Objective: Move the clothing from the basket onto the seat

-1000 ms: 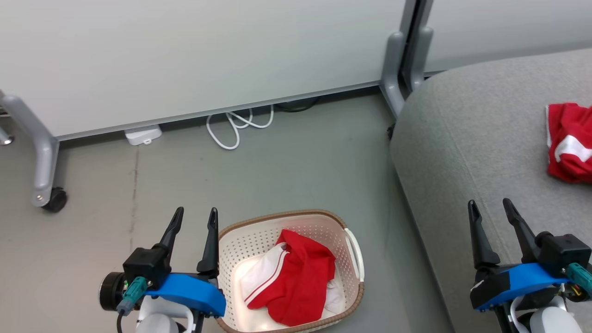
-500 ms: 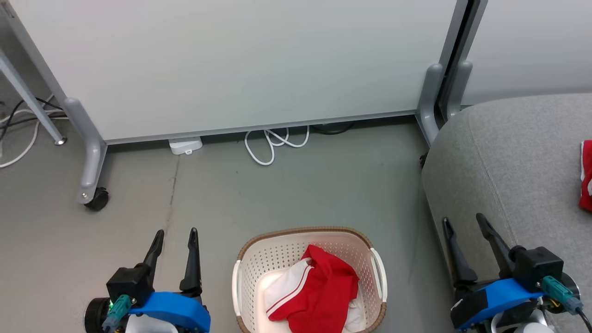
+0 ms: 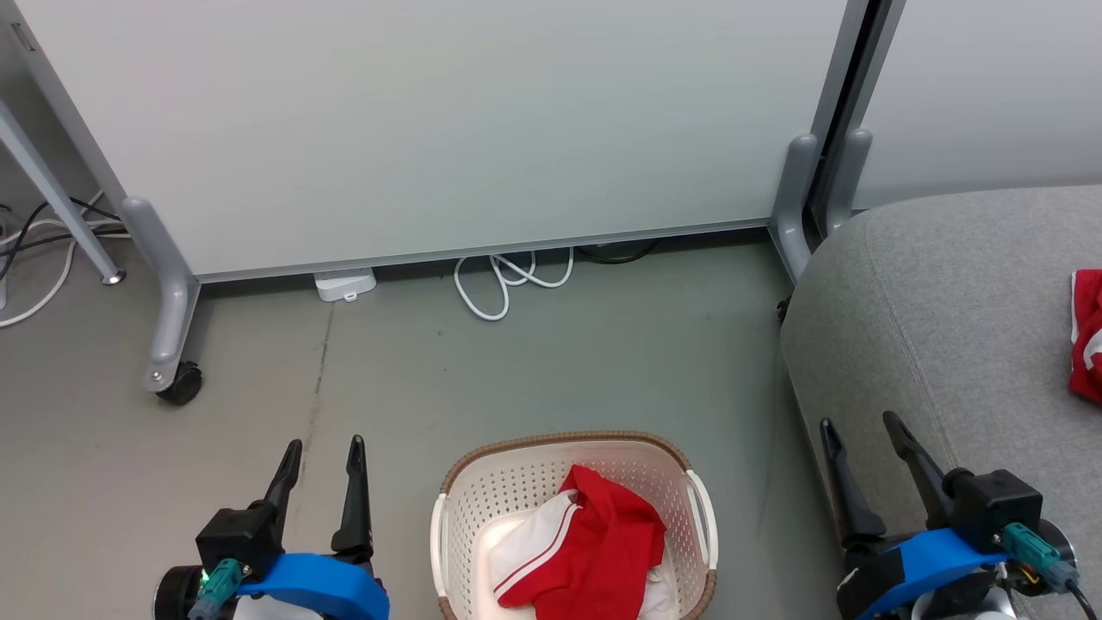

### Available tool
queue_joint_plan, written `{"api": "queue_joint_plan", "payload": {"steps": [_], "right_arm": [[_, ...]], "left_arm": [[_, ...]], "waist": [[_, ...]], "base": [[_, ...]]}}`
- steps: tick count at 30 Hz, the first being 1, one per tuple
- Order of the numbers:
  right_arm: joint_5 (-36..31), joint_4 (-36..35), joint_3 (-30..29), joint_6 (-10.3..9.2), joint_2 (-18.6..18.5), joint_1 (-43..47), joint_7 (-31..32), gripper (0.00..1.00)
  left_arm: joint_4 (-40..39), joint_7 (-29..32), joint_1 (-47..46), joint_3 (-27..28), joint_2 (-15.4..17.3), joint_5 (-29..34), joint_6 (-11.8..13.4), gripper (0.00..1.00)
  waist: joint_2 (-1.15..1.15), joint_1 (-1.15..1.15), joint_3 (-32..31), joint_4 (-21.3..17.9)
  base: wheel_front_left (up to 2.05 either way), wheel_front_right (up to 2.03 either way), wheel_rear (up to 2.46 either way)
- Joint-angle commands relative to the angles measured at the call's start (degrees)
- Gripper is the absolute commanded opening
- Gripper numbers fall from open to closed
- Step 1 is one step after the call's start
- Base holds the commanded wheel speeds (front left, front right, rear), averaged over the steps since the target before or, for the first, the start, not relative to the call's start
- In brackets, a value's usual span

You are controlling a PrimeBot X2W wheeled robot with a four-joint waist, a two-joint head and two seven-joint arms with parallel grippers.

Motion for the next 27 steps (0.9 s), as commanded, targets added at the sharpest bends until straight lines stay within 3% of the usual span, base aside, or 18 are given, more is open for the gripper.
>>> {"api": "queue_joint_plan", "payload": {"steps": [1,18,27], "right_arm": [[-0.03,0.10,-0.05,0.01,0.18,0.66,-0.01,1.00],[-0.01,-0.27,-0.39,0.01,0.36,0.38,0.03,1.00],[0.40,-0.57,1.47,0.01,0.36,-1.53,-0.14,1.00]], "left_arm": [[-0.17,-0.25,0.32,0.14,-0.03,-0.32,-0.20,1.00],[-0.29,-0.25,-0.28,-0.90,-0.03,-0.80,-0.13,1.00],[0.24,-0.25,-0.69,-1.52,-0.03,-0.53,-0.09,1.00]], "waist": [[0.00,0.00,0.04,-0.08],[0.00,0.00,1.04,-0.69],[0.00,0.00,3.51,-4.18]], "base": [[0.00,0.00,0.00],[0.00,0.00,0.00],[0.00,0.00,0.00]]}}
